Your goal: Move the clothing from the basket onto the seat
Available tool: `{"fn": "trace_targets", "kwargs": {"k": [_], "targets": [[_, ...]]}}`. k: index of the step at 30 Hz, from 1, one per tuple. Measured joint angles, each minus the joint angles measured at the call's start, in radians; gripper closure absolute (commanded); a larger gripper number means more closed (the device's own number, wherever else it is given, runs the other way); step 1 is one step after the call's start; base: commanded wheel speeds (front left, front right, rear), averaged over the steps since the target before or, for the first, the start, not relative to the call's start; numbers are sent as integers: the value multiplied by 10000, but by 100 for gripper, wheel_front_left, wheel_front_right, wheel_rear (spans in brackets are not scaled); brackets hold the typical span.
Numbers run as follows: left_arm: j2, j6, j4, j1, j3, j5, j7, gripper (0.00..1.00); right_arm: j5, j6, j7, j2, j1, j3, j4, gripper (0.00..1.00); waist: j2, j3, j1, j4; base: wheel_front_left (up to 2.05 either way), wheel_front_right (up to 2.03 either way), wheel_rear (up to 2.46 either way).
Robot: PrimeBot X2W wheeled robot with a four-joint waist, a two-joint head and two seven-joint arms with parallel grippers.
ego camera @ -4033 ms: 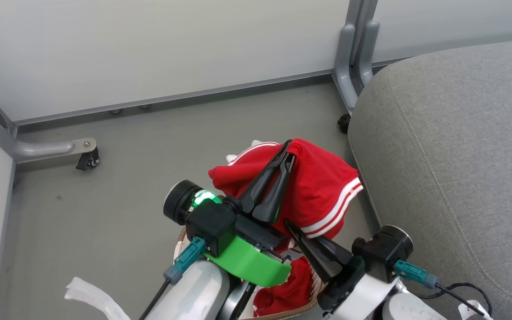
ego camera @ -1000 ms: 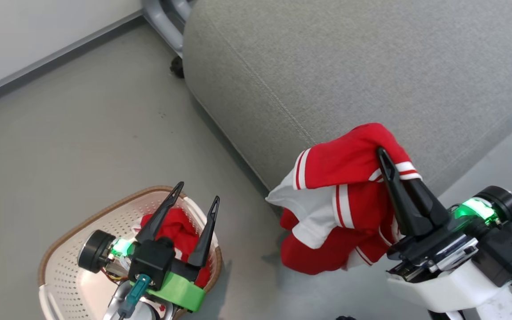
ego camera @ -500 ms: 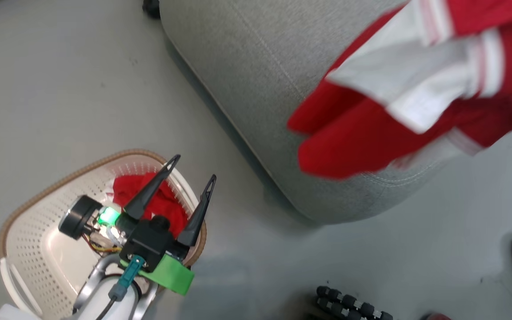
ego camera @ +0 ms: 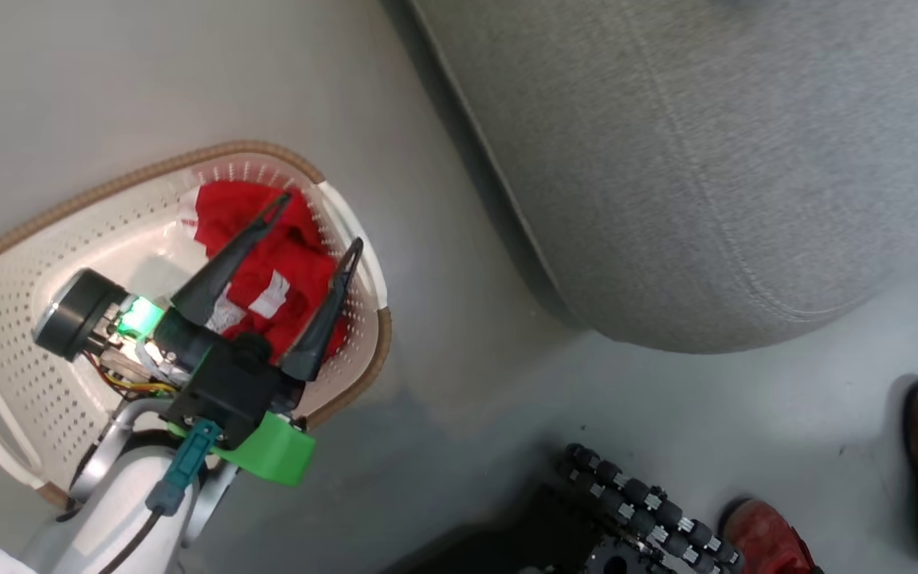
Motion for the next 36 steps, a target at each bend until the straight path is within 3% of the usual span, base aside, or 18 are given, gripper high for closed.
{"fn": "trace_targets", "kwargs": {"k": [2,12,14,15,24,29,36], "targets": [[73,0,-90,-64,29,23,38,0,73,2,0,217,55,77,625,100,0,297,0,129,0,0,0],[-79,130,111,-179,-117,-25,-119,0,560,0,4,2552,1275,238,3860,100,0,1138,0,756,0,0,0],[-138,190,267,-182,-148,-56,-245,0,374,0,4,2786,1641,90,4073,22,0,1079,0,843,0,0,0],[-190,222,349,-189,-171,-71,-330,0,207,0,4,2918,1845,-88,4067,0,0,1016,0,877,0,0,0],[-1093,529,1492,-214,-349,-558,-1183,0,-1220,0,2,4351,4387,-1530,2182,0,0,17,-1,1192,0,0,0],[-1939,725,2282,-128,-422,-1041,-1446,0,-1561,0,4,5279,6245,-1227,1007,0,0,-829,-2,1569,0,0,0],[-2884,857,2522,651,61,-1643,-1507,0,-1762,0,2,5958,7612,-17,453,0,0,-2138,-2,2278,0,0,0]]}}
